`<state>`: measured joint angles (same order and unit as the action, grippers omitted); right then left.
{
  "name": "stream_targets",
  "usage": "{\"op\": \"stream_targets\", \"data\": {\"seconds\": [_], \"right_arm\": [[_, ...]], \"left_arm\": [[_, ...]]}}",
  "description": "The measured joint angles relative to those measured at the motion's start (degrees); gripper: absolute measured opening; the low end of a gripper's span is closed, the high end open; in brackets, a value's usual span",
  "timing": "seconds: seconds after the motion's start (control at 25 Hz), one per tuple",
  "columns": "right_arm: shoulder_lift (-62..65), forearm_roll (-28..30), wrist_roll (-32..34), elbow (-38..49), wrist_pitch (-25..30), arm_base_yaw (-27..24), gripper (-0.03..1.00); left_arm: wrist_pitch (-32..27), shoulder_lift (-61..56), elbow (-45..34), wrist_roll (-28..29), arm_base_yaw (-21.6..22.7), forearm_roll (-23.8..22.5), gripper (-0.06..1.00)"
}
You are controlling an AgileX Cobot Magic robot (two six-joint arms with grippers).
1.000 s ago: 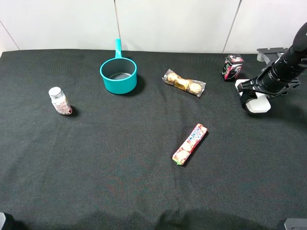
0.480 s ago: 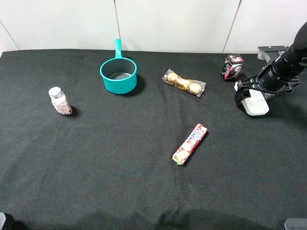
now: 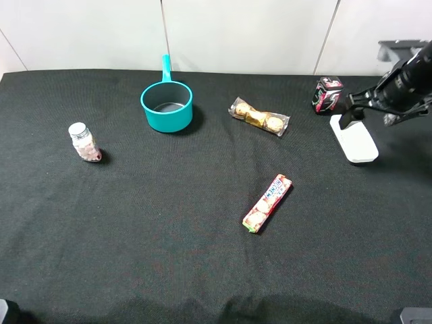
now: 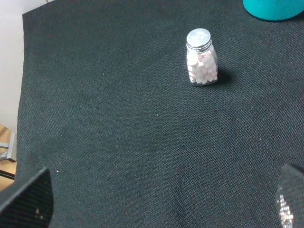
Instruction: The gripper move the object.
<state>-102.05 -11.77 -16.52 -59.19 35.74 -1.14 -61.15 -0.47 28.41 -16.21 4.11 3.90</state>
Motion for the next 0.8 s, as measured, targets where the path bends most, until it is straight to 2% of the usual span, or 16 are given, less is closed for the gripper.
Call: {"op": "stream_targets", "data": {"seconds": [0.8], "right_arm": [[20.73,-1.02,0.92,0.04,16.9,0.0,0.69]], "left_arm": [[0.0,0.0,0.0,0.0,0.0,0.0,0.99]]}}
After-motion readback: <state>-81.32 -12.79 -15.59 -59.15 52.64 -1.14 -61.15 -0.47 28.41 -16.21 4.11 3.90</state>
